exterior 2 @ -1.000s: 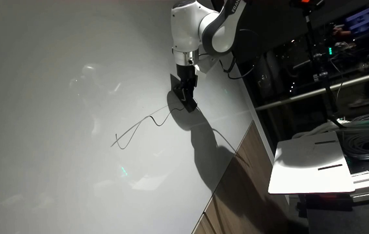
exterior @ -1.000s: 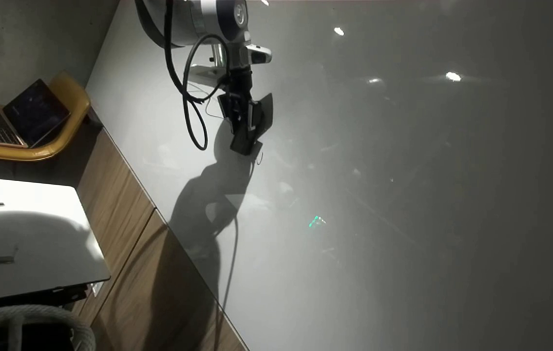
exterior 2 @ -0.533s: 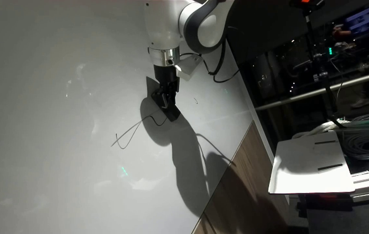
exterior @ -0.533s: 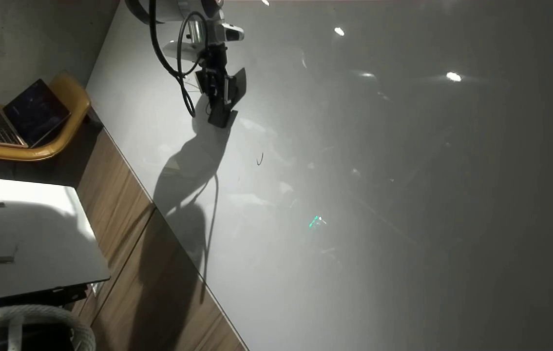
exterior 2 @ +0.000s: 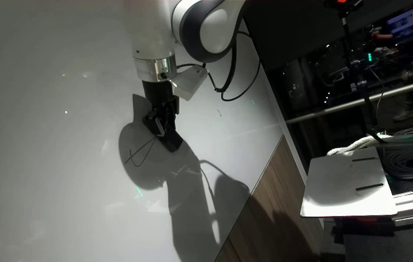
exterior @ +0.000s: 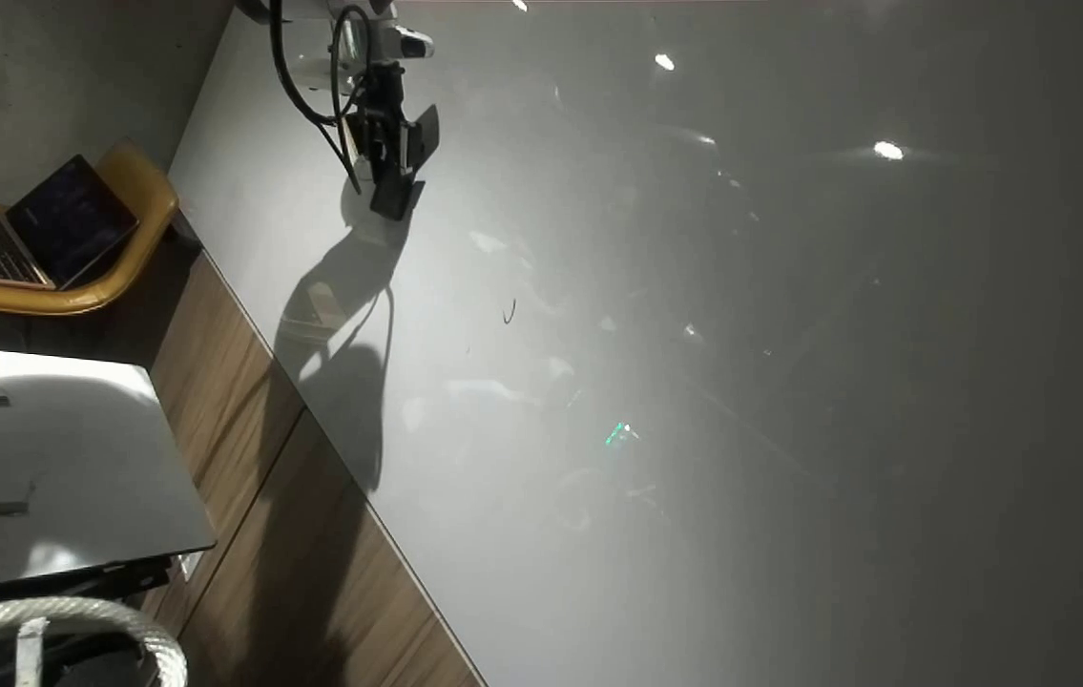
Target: Use the duster to wipe the whiteboard
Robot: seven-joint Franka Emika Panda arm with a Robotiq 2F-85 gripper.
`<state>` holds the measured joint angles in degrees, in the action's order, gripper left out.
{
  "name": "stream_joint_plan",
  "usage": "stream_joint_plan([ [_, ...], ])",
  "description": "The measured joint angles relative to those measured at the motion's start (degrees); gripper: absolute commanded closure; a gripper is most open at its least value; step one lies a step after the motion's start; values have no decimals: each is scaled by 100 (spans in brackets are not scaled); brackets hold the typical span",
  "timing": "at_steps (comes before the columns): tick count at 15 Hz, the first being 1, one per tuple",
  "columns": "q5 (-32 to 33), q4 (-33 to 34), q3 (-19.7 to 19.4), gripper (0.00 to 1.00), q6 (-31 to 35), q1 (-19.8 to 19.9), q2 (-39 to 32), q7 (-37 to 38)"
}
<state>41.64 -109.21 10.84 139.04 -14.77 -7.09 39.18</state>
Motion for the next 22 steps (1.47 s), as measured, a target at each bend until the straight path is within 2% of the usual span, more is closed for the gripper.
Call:
stream_joint_plan([
  [8,127,1174,73,71,-539,-850,-1057,82],
  [14,84,1961,68,71,-1043,-1221,-1676,-19],
  [18,-122,2035,18,71,-1137,-1224,-1686,-169],
  [22,-140,1710,-138,71,-1077,-1179,-1437,-44],
])
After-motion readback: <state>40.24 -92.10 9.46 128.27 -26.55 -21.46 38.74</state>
